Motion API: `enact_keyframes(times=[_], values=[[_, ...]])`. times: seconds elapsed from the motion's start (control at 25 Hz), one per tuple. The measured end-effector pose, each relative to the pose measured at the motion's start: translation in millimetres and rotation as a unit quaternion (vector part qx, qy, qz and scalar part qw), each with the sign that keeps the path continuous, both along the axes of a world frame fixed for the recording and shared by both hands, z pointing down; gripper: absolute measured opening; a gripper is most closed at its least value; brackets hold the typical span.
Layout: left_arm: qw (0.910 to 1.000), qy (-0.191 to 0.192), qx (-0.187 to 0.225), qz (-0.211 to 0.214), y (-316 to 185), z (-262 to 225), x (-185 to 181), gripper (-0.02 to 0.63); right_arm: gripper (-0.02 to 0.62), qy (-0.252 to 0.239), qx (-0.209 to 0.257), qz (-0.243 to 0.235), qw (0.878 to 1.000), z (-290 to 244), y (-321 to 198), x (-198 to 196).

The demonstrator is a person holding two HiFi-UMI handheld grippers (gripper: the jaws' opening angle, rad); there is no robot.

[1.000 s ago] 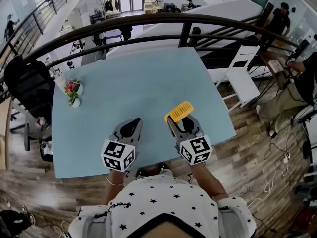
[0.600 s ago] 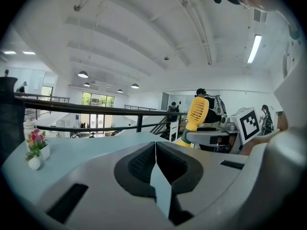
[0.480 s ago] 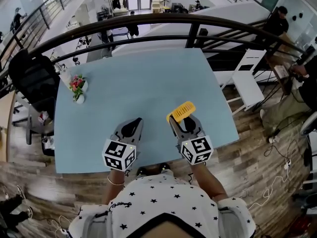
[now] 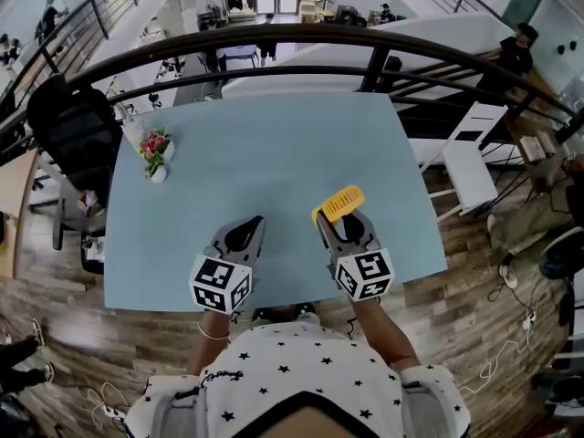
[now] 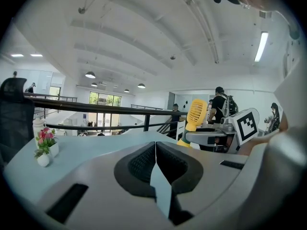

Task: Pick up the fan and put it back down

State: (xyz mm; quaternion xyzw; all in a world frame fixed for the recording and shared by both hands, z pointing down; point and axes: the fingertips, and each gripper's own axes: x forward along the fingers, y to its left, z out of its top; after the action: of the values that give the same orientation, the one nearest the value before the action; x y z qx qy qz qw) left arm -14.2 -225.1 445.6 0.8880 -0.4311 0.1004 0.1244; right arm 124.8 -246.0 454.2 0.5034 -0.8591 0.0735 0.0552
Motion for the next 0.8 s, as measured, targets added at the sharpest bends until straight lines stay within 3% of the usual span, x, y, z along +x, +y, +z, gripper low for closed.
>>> enact_keyframes(times=[0.8], values=[[0.9983, -0.015, -0.006, -0.055, -21, 7, -35, 0.029, 0.166, 0.020, -0.034, -0.025, 0.999, 49, -48, -24]])
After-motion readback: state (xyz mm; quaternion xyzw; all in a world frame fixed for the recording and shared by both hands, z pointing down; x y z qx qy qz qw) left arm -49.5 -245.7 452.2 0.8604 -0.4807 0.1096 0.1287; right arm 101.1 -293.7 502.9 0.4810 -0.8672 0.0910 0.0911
